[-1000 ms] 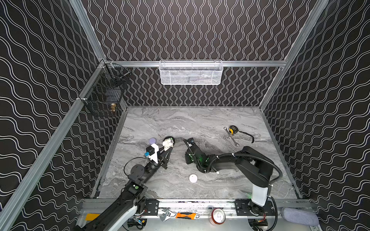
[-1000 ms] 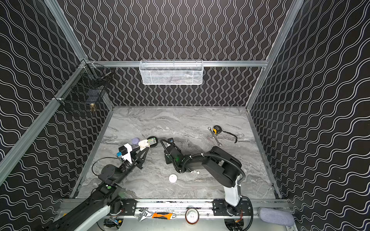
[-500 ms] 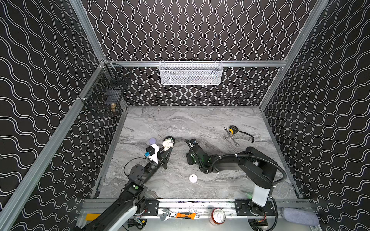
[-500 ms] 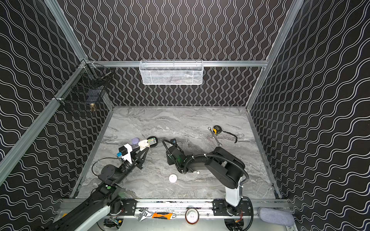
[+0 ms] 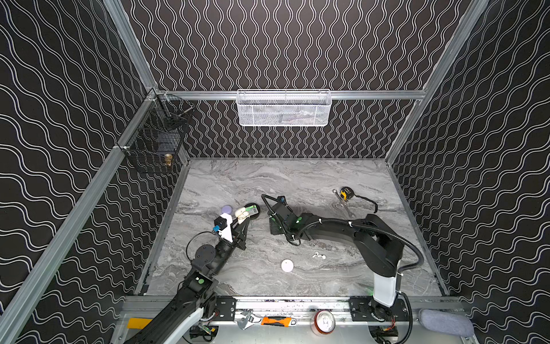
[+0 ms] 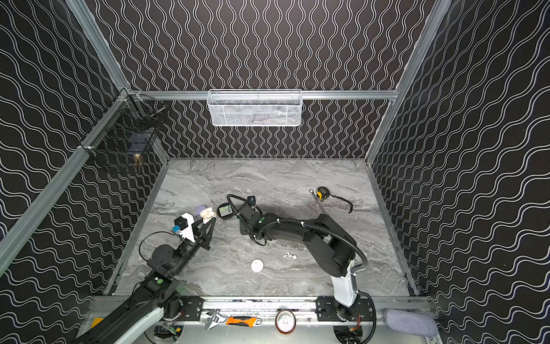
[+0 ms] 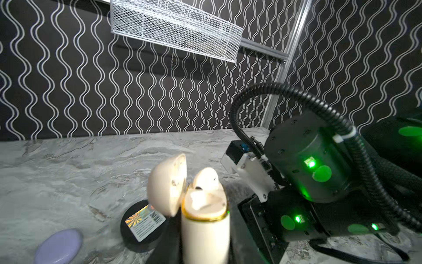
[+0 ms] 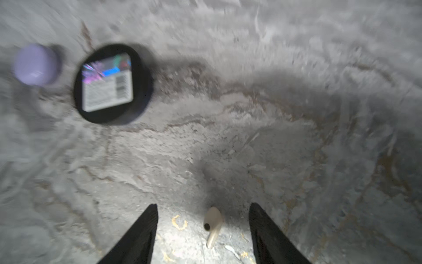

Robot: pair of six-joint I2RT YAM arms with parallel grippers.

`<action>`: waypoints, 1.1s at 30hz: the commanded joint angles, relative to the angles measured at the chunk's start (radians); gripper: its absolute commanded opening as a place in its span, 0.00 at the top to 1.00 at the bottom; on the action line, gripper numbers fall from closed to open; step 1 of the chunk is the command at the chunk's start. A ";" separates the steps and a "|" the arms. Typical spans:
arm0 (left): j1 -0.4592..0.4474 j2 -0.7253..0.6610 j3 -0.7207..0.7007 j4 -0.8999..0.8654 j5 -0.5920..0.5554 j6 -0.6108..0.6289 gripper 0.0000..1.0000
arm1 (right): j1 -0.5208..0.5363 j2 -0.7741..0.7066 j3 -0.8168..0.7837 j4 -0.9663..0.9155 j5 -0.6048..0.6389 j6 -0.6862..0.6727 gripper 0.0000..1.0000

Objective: Insert wireless bluetooth earbuds into charging case
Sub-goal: Pick up the wireless bluetooth earbud from the center of the table.

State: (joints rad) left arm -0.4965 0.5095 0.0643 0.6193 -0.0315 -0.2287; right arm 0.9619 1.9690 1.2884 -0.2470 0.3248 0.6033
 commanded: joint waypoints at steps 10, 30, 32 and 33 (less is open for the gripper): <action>0.002 0.007 -0.001 0.030 -0.008 0.009 1.00 | 0.000 0.085 0.073 -0.198 0.050 0.052 0.47; 0.002 -0.009 0.004 0.026 0.009 0.031 1.00 | -0.006 0.043 0.032 -0.183 0.055 -0.002 0.53; 0.002 -0.005 0.008 0.025 0.016 0.037 1.00 | -0.011 0.052 0.032 -0.175 0.047 -0.007 0.56; 0.003 -0.007 0.012 0.018 0.016 0.043 1.00 | -0.016 0.058 0.033 -0.176 0.037 -0.007 0.58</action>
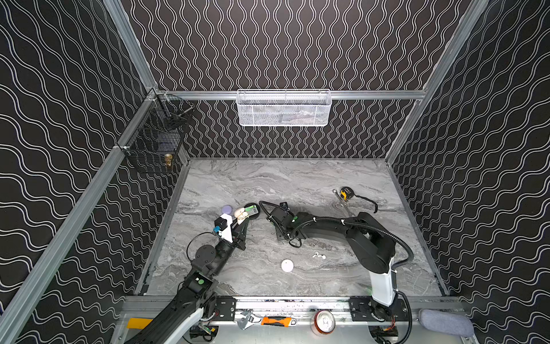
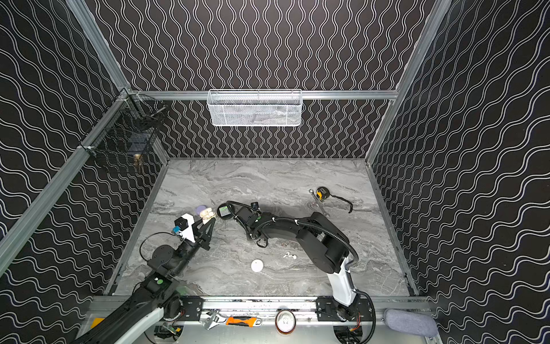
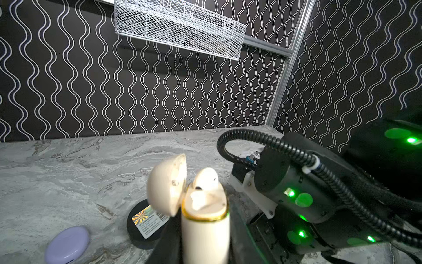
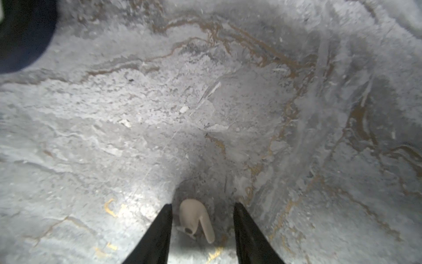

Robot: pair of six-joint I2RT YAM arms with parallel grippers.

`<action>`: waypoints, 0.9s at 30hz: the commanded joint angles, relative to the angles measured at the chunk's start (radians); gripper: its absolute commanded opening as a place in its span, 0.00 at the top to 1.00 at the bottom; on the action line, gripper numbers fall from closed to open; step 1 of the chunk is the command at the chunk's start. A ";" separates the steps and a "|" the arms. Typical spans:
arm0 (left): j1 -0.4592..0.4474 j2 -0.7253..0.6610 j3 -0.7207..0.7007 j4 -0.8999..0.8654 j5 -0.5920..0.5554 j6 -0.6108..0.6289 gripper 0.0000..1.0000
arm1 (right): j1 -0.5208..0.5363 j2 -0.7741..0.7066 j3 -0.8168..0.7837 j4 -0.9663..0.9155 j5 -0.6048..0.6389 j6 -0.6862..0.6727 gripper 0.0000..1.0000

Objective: Insert wireless bluetooth earbuds into charging case
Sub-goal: Pick up the wireless bluetooth earbud from the center of the table.

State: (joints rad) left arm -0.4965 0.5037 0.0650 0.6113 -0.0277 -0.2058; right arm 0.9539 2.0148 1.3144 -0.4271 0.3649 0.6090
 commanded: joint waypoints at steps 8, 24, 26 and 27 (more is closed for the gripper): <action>0.002 0.003 0.014 0.022 0.013 0.025 1.00 | -0.015 0.004 -0.020 0.029 -0.030 -0.012 0.72; 0.002 -0.004 0.004 0.039 0.014 0.013 1.00 | -0.012 -0.034 -0.049 0.007 -0.032 0.009 0.72; 0.001 0.000 0.011 0.034 0.016 0.022 1.00 | -0.011 -0.026 -0.048 0.006 -0.032 0.010 0.75; 0.002 -0.002 0.014 0.021 0.014 0.027 1.00 | -0.012 -0.022 -0.044 0.004 -0.033 0.010 0.76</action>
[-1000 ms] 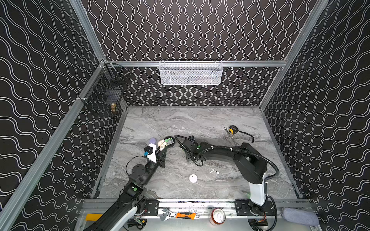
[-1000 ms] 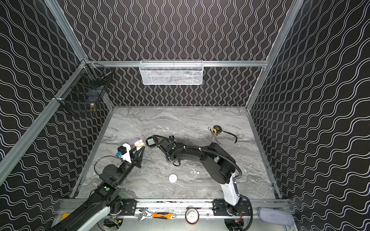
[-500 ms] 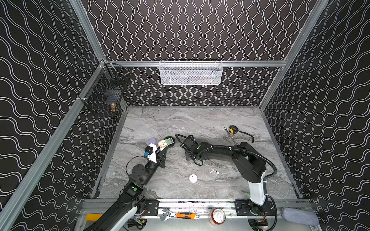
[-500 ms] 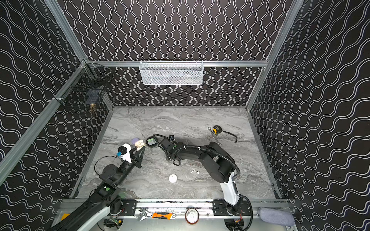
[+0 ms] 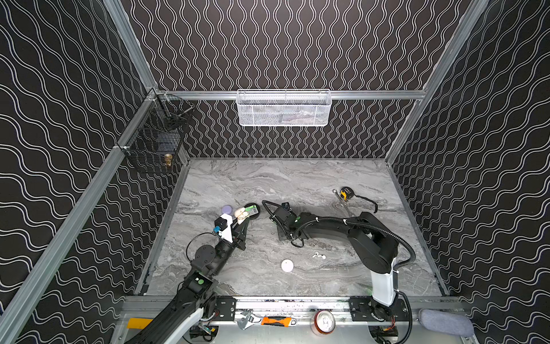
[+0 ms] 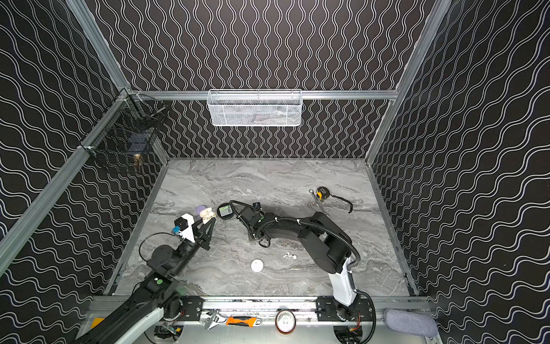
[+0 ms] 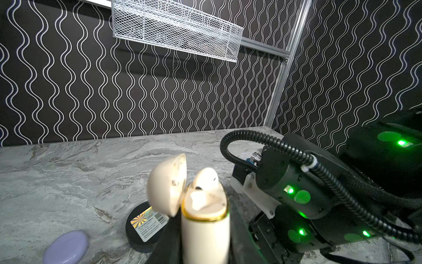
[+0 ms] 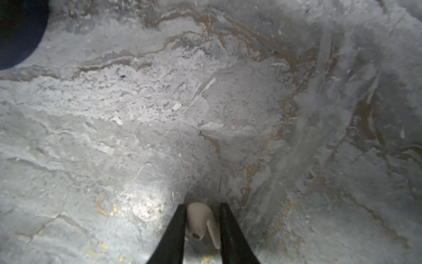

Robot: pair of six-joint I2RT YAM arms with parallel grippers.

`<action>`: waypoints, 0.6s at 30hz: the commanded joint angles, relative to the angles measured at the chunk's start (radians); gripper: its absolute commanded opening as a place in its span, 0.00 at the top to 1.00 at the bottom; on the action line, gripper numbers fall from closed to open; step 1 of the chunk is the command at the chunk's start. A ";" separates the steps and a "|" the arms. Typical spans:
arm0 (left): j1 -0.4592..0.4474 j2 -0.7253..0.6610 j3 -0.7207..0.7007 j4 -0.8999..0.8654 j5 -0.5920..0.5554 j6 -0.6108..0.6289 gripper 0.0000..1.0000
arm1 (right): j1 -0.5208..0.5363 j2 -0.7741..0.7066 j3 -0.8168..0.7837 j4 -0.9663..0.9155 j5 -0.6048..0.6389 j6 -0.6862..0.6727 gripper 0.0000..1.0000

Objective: Insert wireless bluetooth earbuds into charging case
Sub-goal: Pick up the wireless bluetooth earbud from the center of the table.

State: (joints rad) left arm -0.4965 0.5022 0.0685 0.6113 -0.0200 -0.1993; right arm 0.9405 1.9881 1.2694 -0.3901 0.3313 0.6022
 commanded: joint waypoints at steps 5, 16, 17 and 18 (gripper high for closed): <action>0.001 0.007 0.006 0.039 0.009 0.016 1.00 | 0.001 0.006 -0.005 -0.020 -0.003 0.022 0.79; 0.001 0.008 0.001 0.042 0.009 0.011 1.00 | 0.001 -0.014 -0.017 -0.012 0.012 0.036 0.84; 0.001 0.015 0.001 0.054 0.014 0.009 1.00 | 0.002 -0.028 -0.024 -0.008 0.021 0.036 0.84; 0.001 0.023 0.003 0.055 0.020 0.010 1.00 | 0.003 -0.044 -0.031 -0.003 0.030 0.036 0.84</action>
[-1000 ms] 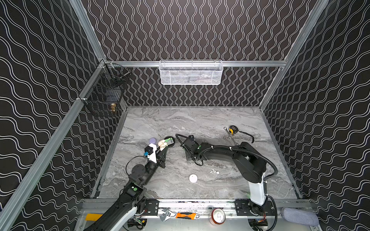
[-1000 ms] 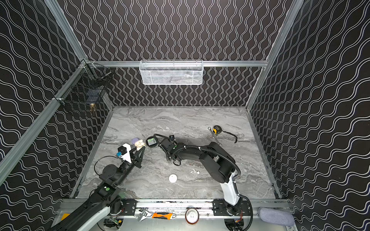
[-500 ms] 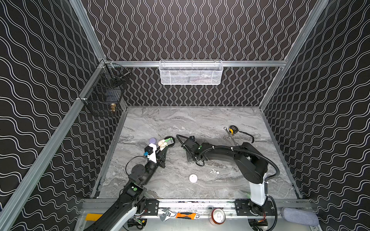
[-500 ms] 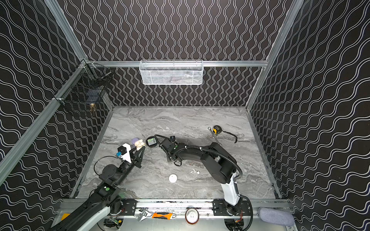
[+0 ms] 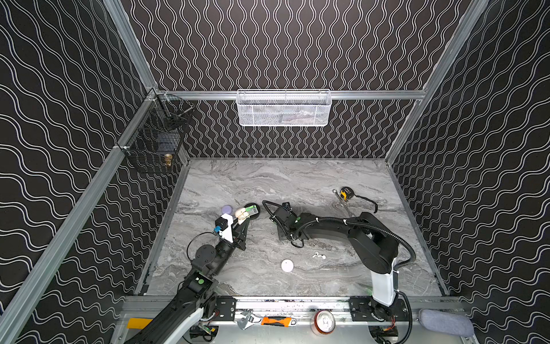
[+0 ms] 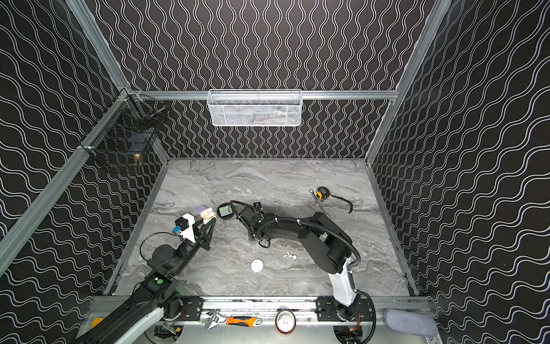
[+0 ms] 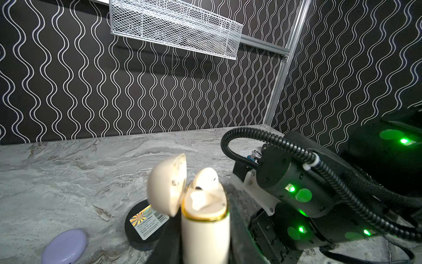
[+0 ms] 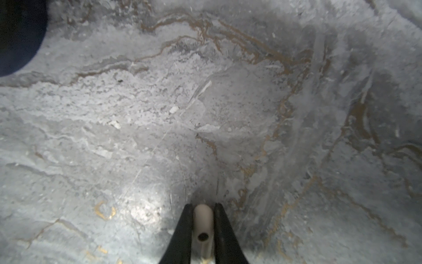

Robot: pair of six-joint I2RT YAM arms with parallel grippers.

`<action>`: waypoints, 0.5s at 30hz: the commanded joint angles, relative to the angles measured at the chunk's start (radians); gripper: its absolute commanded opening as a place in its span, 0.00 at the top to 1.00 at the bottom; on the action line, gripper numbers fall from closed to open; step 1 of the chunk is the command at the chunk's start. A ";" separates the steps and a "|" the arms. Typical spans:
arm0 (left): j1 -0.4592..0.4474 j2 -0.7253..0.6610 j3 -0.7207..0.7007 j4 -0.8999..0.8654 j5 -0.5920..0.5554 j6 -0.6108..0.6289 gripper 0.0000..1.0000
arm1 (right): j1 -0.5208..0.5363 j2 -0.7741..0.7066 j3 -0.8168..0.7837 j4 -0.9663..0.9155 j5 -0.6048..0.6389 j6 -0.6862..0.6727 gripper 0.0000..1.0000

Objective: Insert wireless bluetooth earbuds into charging case
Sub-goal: Pick up the wireless bluetooth earbud from the center of the table.

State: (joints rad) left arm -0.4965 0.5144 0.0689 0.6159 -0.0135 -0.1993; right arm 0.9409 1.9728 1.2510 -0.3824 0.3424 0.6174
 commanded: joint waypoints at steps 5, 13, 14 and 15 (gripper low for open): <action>0.002 0.054 -0.009 0.114 0.037 0.007 1.00 | 0.009 -0.146 -0.033 0.008 0.064 0.018 0.85; 0.003 0.215 -0.070 0.465 0.183 0.003 1.00 | 0.122 -0.380 -0.017 0.065 0.229 -0.020 0.87; 0.003 0.246 -0.079 0.532 0.214 0.004 1.00 | 0.153 -0.413 -0.020 0.094 0.260 -0.036 0.87; 0.004 0.275 -0.088 0.590 0.233 0.006 1.00 | 0.186 -0.447 -0.027 0.132 0.290 -0.055 0.87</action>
State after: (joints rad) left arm -0.4953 0.7475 0.0055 0.9344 0.1284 -0.1997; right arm 1.0779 1.5845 1.2243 -0.3450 0.5144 0.6029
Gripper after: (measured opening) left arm 0.244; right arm 0.161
